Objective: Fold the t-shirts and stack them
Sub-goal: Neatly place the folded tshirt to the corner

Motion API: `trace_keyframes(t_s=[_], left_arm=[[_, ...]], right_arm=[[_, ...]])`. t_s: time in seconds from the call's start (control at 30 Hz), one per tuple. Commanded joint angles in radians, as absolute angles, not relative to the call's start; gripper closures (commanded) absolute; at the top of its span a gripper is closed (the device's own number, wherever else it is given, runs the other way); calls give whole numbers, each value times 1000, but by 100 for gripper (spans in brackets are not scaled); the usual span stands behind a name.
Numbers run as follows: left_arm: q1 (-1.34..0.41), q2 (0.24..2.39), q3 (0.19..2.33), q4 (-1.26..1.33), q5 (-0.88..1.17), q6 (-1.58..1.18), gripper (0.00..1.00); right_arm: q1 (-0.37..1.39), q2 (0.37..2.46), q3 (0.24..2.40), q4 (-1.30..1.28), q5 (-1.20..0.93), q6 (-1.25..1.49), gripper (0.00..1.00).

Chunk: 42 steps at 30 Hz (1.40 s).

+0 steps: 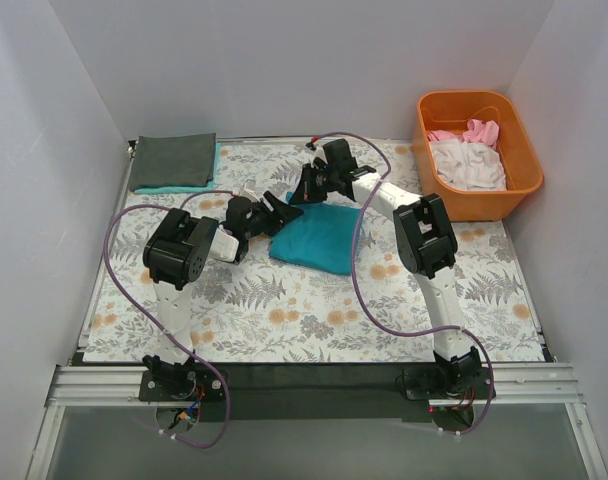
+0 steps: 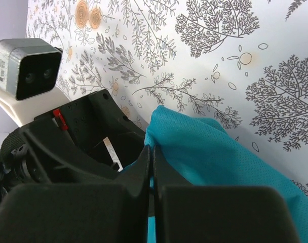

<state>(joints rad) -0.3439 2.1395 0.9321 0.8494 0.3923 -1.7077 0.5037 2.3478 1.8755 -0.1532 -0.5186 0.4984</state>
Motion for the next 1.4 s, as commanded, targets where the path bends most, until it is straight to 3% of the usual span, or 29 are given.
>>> trace_keyframes(t_s=[0.0,0.03,0.1,0.13,0.2,0.23,0.37,0.47,0.67,0.73,0.9,1.1,1.37], left_arm=[[-353,2217,913,657,345,-1661,49],[-353,2217,916,647,345,-1655,53],[-351,2212,920,644,351,-1638,72],[-351,2209,928,605,341,-1625,78],[-348,2200,971,542,321,-1573,87],[-347,2197,992,453,301,-1540,87],[-339,2183,1135,192,178,-1358,87],[-325,2201,1259,10,59,-1232,86],[-273,2224,1446,-103,-106,-1042,77],[-253,2243,1514,-135,-152,-945,79],[-174,2270,1678,-155,-97,-851,81],[-123,2309,1859,-178,-127,-798,91],[-95,2322,1971,-121,-155,-693,97]], right_arm=[[495,2329,1918,-104,-511,520,99],[495,2327,1916,-104,-508,519,99],[492,2326,1914,-104,-502,509,93],[488,2326,1916,-106,-500,509,71],[476,2319,1914,-106,-494,497,51],[469,2313,1908,-106,-489,489,35],[420,2260,1893,-110,-482,448,16],[374,2215,1869,-124,-495,407,13],[301,2097,1775,-161,-502,309,6],[282,2063,1720,-169,-499,279,2],[259,1971,1632,-181,-494,207,2],[247,1950,1585,-186,-508,207,2],[244,1959,1571,-186,-531,213,2]])
